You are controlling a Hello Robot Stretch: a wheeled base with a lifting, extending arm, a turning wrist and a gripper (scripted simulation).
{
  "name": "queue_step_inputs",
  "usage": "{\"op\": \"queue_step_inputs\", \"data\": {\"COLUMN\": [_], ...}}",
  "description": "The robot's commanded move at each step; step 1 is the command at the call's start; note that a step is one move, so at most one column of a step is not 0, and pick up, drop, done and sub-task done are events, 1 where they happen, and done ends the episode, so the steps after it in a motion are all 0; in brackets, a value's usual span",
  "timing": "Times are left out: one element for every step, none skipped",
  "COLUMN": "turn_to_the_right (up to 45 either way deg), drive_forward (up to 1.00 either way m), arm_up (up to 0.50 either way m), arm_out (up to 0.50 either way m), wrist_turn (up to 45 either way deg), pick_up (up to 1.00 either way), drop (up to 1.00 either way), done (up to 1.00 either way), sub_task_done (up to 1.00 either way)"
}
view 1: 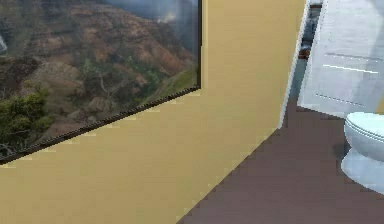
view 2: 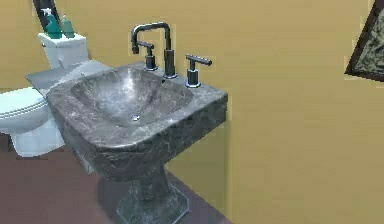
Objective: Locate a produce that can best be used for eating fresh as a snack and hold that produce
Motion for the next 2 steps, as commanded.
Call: {"op": "queue_step_inputs", "data": {"turn_to_the_right": [-15.0,0.0], "drive_forward": [0.0,0.1], "arm_up": [0.0,0.0], "arm_out": [0.0,0.0], "wrist_turn": [0.0,0.0], "pick_up": [0.0,0.0], "drop": [0.0,0.0], "done": [0.0,0.0], "sub_task_done": [0.0,0.0]}}
